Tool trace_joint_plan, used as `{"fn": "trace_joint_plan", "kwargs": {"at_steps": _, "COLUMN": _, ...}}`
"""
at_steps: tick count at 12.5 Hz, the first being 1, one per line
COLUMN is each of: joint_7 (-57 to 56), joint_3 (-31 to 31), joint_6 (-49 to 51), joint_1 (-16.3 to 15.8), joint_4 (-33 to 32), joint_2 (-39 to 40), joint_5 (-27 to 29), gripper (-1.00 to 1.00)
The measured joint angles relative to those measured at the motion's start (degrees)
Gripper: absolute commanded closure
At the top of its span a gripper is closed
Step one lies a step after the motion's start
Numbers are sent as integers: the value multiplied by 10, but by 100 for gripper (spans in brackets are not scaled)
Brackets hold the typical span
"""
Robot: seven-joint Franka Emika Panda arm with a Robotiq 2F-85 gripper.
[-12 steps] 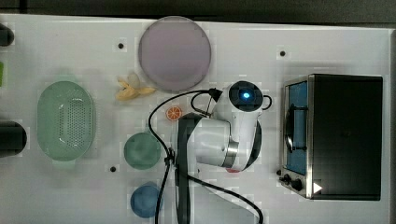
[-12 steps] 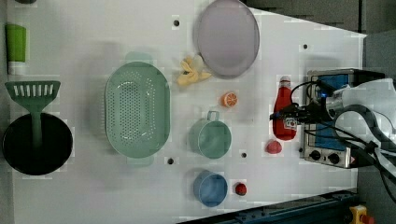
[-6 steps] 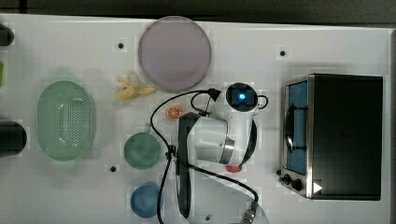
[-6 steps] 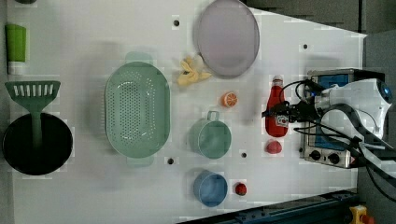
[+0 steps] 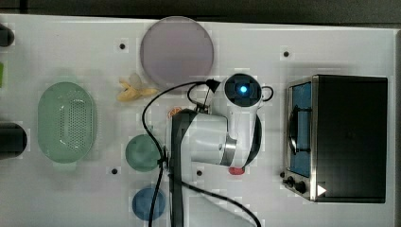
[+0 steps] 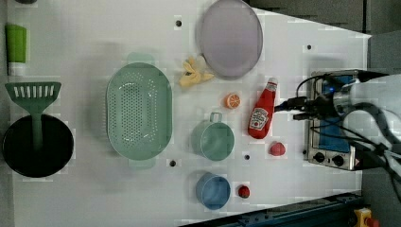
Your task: Pick ketchup from plate and place it on table.
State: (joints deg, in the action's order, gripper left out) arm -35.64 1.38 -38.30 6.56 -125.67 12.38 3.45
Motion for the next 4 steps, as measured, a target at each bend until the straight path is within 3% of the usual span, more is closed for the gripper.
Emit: {"fn": "trace_joint_plan", "kwargs": {"at_steps": 4, "joint_7": 122, "joint_3": 5, "joint_6": 123, "joint_1": -2, "joint_4": 126, "joint_2": -72, "joint_5": -2, "gripper": -100}}
